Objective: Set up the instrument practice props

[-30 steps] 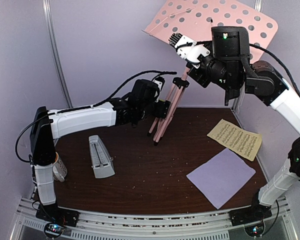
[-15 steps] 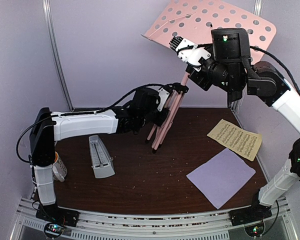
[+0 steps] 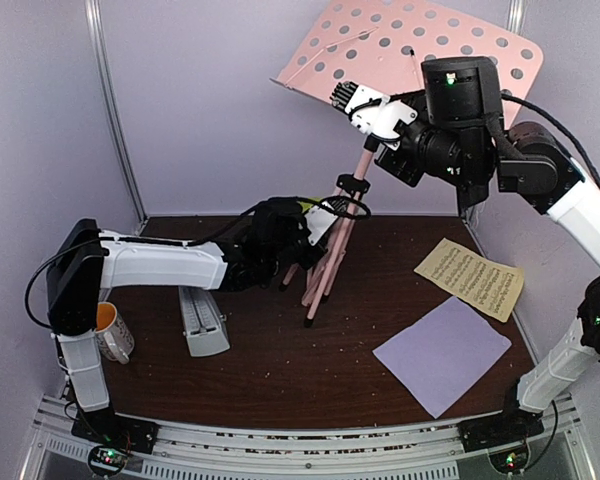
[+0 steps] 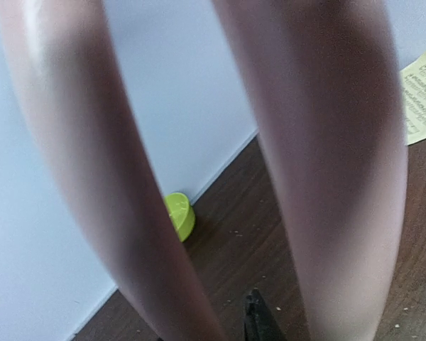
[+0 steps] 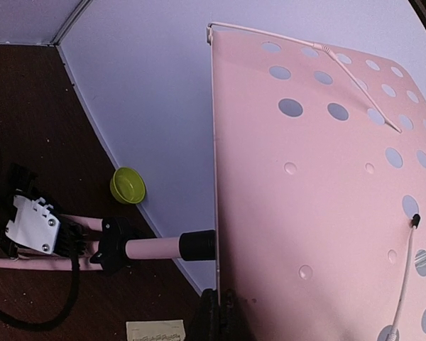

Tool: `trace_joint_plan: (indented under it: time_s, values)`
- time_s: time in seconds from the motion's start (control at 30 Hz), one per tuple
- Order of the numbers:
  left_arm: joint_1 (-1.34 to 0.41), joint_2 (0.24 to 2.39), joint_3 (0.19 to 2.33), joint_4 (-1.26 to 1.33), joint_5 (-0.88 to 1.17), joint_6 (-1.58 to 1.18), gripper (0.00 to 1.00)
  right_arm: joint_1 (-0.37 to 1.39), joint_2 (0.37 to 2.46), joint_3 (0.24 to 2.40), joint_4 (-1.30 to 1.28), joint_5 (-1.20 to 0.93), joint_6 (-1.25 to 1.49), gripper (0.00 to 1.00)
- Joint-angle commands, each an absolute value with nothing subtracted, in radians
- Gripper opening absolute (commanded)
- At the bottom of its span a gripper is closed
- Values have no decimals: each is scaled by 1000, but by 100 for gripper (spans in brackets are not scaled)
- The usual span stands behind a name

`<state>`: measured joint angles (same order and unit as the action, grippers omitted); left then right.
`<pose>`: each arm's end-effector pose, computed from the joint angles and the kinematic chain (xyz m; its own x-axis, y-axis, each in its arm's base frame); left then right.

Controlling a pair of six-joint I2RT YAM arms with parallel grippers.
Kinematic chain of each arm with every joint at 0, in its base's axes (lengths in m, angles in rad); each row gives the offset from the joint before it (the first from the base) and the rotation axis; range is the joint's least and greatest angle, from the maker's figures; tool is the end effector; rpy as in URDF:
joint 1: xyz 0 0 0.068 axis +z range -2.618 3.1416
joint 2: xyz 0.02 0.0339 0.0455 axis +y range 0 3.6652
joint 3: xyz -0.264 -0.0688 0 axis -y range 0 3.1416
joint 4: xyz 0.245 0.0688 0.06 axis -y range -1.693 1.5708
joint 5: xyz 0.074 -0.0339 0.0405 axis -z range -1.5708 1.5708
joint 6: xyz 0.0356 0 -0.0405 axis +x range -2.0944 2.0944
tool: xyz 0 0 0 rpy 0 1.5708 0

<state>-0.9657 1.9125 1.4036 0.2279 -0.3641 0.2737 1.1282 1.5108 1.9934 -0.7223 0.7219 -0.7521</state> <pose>0.2691 -0.3668 0.2655 0.0032 0.4393 -0.8983 0.5952 0.7210 0.3548 0.1460 0.2531 0.5200 0.2013 -0.7726 -0.6022 -0.3640 0.5118 -0.7782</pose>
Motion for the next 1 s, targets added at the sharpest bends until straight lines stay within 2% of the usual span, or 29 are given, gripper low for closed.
trace_joint_plan:
  time_s: [0.0, 0.13, 0.37, 0.47, 0.63, 0.77, 0.97]
  values:
    - [-995, 1936, 1322, 378, -476, 627, 16, 1160, 1422, 2140, -371, 704, -791, 0]
    - [-981, 1941, 1304, 442, -488, 610, 10, 1170, 1444, 2165, -365, 695, -853, 0]
    - [-976, 1952, 1278, 463, -462, 515, 15, 1183, 1468, 2160, -357, 659, -916, 0]
    - [-976, 1955, 1263, 469, -480, 490, 23, 1183, 1472, 2132, -348, 638, -919, 0]
    - [-977, 1925, 1240, 464, -491, 417, 59, 1195, 1477, 2057, -289, 631, -926, 0]
    - [-977, 1867, 1182, 475, -470, 363, 68, 1209, 1475, 1984, -209, 633, -962, 0]
    - [-977, 1775, 1085, 487, -421, 315, 76, 1241, 1469, 1870, -87, 657, -1066, 0]
